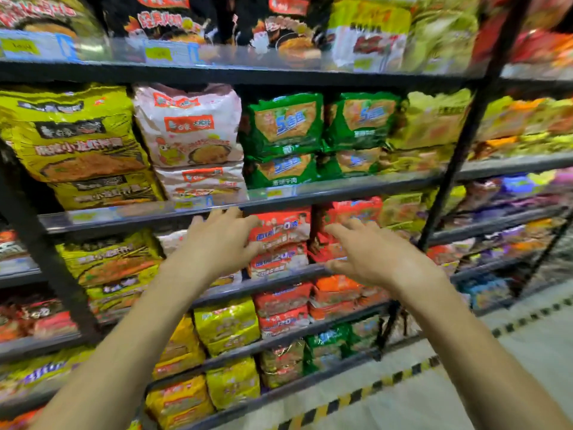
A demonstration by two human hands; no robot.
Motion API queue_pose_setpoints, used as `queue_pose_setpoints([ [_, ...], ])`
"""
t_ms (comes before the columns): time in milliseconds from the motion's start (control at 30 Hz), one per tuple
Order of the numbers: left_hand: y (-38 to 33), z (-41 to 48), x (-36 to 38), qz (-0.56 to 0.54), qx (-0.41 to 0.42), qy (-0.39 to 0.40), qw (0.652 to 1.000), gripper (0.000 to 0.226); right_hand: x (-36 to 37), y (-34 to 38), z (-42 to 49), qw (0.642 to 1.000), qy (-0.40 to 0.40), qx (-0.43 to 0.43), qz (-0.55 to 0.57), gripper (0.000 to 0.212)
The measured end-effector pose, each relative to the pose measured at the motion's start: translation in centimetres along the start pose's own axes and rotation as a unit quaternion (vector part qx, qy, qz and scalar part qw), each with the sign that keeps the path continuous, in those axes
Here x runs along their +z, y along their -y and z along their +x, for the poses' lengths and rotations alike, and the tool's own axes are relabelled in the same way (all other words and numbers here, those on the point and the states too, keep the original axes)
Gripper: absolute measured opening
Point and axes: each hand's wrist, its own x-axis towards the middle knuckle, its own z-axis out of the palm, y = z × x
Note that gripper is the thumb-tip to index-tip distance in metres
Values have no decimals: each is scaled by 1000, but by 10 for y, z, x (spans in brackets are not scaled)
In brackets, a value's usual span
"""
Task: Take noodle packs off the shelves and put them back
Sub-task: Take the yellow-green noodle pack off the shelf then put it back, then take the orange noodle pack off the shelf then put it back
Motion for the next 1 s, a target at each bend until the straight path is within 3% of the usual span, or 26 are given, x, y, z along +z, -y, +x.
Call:
queue_pose_setpoints([
  [633, -267, 83, -46, 32, 213, -18, 976, 55, -8, -232, -112, 978, 10, 205, 39, 67],
  [1000, -408, 165, -74, 0, 245, -56, 968, 57, -45, -386, -113, 972, -5, 235, -18, 68],
])
